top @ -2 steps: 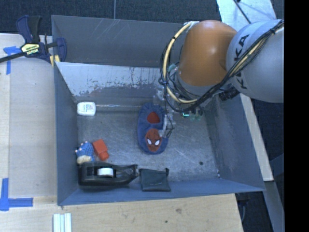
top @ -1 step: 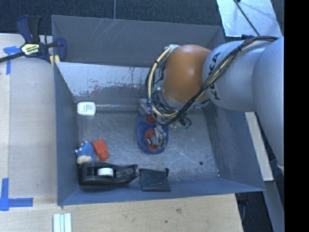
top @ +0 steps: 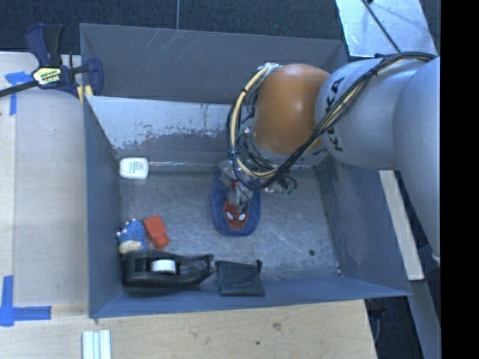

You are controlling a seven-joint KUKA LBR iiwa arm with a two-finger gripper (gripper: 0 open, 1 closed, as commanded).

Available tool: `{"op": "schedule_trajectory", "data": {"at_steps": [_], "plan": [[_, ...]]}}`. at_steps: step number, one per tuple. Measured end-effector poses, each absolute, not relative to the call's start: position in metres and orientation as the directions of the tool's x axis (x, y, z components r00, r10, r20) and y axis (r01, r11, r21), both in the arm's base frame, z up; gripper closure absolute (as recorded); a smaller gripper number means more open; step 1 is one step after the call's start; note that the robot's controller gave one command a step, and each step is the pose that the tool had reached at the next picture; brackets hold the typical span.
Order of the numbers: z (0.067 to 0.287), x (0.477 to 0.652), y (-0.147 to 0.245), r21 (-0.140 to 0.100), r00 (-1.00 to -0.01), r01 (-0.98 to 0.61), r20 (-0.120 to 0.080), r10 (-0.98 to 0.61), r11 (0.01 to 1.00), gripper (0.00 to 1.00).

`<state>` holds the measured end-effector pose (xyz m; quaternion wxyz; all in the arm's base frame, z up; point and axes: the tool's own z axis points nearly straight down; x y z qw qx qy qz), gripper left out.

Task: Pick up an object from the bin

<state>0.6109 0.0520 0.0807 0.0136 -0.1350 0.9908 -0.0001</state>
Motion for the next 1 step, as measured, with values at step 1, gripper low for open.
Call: {"op": "schedule_trajectory", "data": {"at_steps": [1], "plan": [[0.2331,0.6182,0.0596,-0.002,-0.971,-0.24,-0.013,-0.24,0.971,1.0]]}}
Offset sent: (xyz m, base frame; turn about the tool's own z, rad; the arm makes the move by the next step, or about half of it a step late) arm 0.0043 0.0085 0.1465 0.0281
